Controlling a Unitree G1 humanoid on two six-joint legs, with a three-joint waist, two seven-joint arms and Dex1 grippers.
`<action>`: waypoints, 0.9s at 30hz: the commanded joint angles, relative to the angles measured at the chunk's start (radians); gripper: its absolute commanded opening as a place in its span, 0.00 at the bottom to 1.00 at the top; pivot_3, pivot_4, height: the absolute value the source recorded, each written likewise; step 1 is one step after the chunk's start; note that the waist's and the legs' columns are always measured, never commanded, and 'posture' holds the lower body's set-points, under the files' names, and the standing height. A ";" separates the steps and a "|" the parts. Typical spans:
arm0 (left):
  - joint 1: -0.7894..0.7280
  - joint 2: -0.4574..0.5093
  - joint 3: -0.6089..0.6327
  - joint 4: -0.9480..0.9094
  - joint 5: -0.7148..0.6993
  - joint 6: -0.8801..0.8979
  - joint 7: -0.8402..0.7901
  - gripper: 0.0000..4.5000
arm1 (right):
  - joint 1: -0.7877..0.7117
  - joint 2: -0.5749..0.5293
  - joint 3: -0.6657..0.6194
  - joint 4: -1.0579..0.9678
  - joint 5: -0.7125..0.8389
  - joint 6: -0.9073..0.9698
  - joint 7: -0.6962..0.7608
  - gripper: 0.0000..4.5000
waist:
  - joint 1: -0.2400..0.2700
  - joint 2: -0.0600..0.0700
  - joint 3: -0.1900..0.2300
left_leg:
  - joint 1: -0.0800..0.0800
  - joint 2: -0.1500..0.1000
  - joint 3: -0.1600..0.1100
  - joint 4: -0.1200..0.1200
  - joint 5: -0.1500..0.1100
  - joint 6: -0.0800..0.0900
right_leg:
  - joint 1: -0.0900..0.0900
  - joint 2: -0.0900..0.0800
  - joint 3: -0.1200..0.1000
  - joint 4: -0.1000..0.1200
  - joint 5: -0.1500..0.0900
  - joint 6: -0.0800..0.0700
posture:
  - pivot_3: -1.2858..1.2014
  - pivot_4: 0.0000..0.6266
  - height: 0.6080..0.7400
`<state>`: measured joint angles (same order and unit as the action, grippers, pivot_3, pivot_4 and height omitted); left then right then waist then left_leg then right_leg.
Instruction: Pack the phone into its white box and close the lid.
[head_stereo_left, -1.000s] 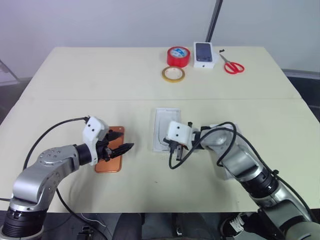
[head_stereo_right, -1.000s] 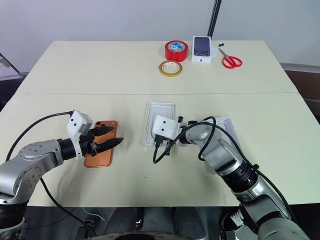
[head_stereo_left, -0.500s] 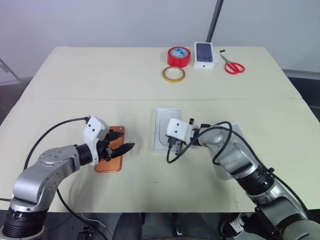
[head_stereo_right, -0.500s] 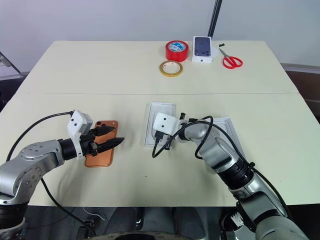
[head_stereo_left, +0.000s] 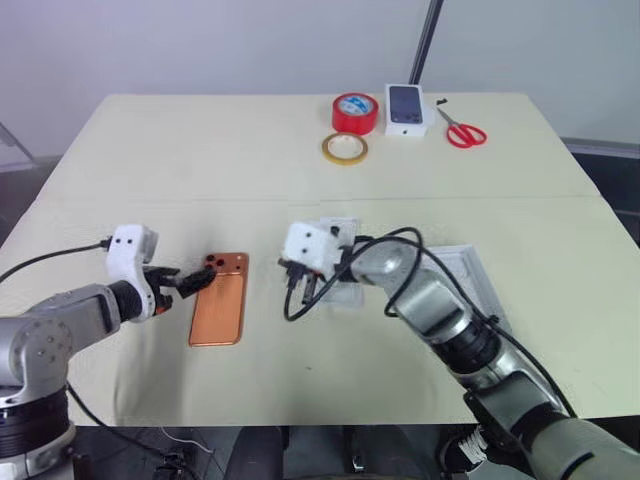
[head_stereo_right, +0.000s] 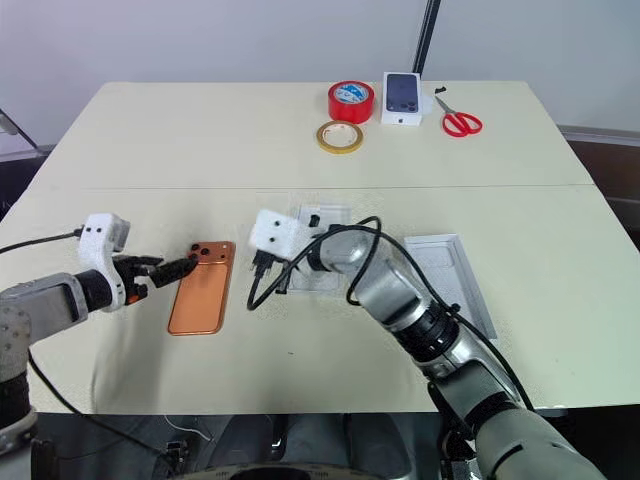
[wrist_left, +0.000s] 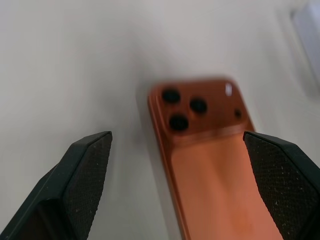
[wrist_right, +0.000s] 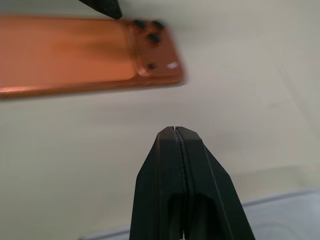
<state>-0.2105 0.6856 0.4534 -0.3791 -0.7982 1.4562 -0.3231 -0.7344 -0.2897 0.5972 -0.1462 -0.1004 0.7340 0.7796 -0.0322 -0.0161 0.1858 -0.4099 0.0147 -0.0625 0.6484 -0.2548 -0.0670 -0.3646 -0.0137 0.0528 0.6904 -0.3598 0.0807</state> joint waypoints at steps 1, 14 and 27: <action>-0.018 0.001 0.026 -0.010 -0.027 0.133 -0.005 0.98 | -0.040 0.019 0.070 0.035 -0.031 -0.008 0.027 0.00 | -0.003 0.000 0.000 | 0.000 0.000 0.000 0.000 0.000 0.000 | 0.000 0.000 0.000 0.000 0.000 0.000 | 0.52 0.24 1.00; 0.047 -0.146 -0.070 -0.067 -0.280 0.158 0.087 0.98 | -0.065 0.038 0.166 0.100 -0.114 -0.058 0.083 0.00 | 0.001 0.004 -0.007 | 0.002 -0.002 0.000 0.000 0.000 0.000 | 0.003 -0.003 0.000 -0.001 0.000 0.000 | 0.52 0.24 1.00; -0.043 -0.205 -0.043 0.065 -0.551 0.158 0.305 0.98 | -0.044 0.056 0.149 0.087 -0.138 -0.046 0.089 0.00 | 0.023 0.004 -0.015 | 0.003 -0.005 -0.003 0.000 0.000 0.000 | 0.006 -0.005 -0.002 -0.003 0.000 0.000 | 0.52 0.24 1.00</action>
<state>-0.2459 0.5171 0.4588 -0.3402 -1.2455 1.5875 -0.0118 -0.7821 -0.2595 0.7403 -0.0235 -0.2457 0.6932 0.8662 -0.0095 -0.0123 0.1712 -0.4069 0.0098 -0.0661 0.6486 -0.2550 -0.0669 -0.3586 -0.0191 0.0504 0.6874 -0.3599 0.0808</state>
